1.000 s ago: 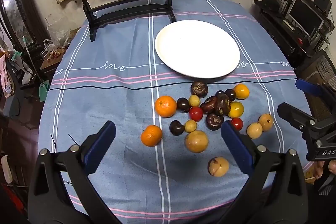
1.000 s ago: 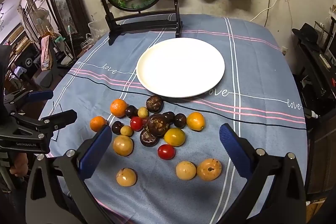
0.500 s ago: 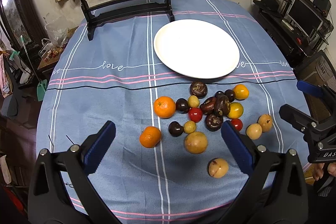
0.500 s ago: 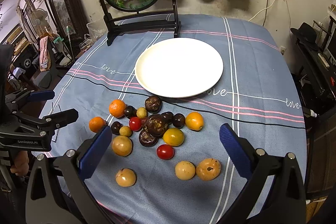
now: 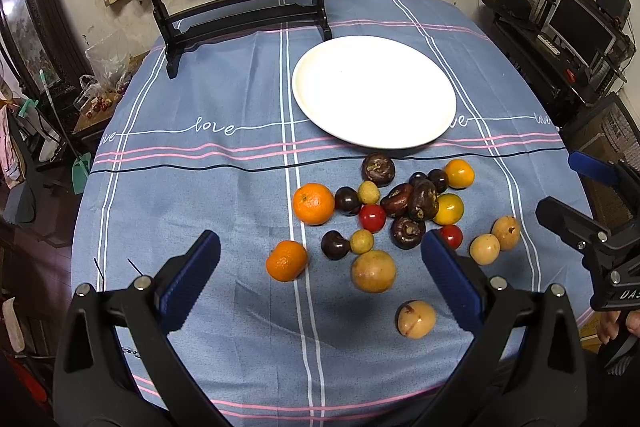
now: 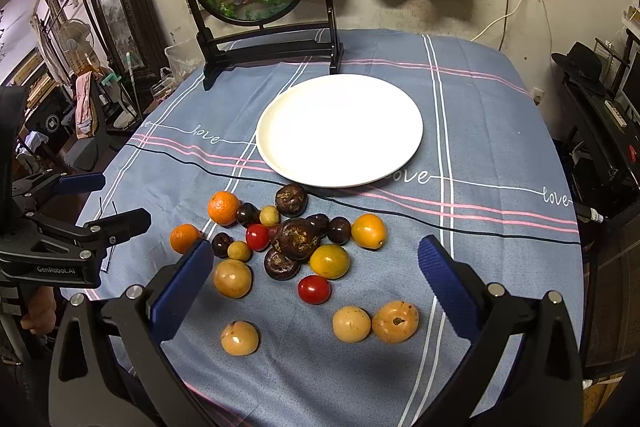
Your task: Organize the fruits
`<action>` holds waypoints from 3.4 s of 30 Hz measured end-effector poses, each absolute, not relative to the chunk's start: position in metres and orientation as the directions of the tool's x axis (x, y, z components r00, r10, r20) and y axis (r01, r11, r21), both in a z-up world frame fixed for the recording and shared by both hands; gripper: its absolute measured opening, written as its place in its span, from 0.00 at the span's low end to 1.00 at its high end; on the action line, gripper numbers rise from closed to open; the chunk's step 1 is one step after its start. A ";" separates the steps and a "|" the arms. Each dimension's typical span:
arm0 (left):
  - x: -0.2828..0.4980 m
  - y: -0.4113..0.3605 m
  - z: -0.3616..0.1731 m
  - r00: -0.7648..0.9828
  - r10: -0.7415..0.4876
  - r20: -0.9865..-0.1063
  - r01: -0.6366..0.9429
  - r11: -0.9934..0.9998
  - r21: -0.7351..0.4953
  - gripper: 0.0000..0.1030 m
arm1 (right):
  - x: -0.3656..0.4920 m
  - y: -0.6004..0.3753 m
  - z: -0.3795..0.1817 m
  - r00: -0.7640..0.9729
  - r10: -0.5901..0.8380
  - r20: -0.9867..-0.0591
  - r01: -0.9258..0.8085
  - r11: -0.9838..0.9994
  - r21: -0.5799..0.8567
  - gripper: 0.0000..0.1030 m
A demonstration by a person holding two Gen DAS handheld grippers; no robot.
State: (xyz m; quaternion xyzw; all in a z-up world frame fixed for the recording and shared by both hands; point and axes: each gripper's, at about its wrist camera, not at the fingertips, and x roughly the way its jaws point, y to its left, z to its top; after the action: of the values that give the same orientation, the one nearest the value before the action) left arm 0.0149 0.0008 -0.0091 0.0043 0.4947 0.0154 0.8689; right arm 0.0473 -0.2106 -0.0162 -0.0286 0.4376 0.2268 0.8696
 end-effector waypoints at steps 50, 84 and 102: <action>0.015 0.003 -0.014 0.488 0.028 -0.872 -0.038 0.999 0.011 0.98 | 0.046 -0.210 -0.022 0.504 0.371 -0.780 -0.421 0.894 0.154 0.99; 0.038 0.061 -0.159 0.385 -0.095 -0.918 -0.025 0.993 -0.113 0.58 | 0.052 -0.254 -0.033 0.369 0.569 -0.734 -0.335 0.819 0.466 0.99; 0.017 0.049 -0.150 0.401 -0.075 -0.913 -0.006 0.996 -0.084 0.38 | 0.064 -0.286 -0.135 0.380 0.402 -0.833 -0.405 0.882 0.240 0.67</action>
State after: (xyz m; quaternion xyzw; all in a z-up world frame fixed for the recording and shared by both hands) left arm 0.0170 0.0487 -0.1500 -0.0367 0.5467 -0.0206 0.8363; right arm 0.0642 -0.2856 -0.1352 -0.0017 0.5008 0.2430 0.8308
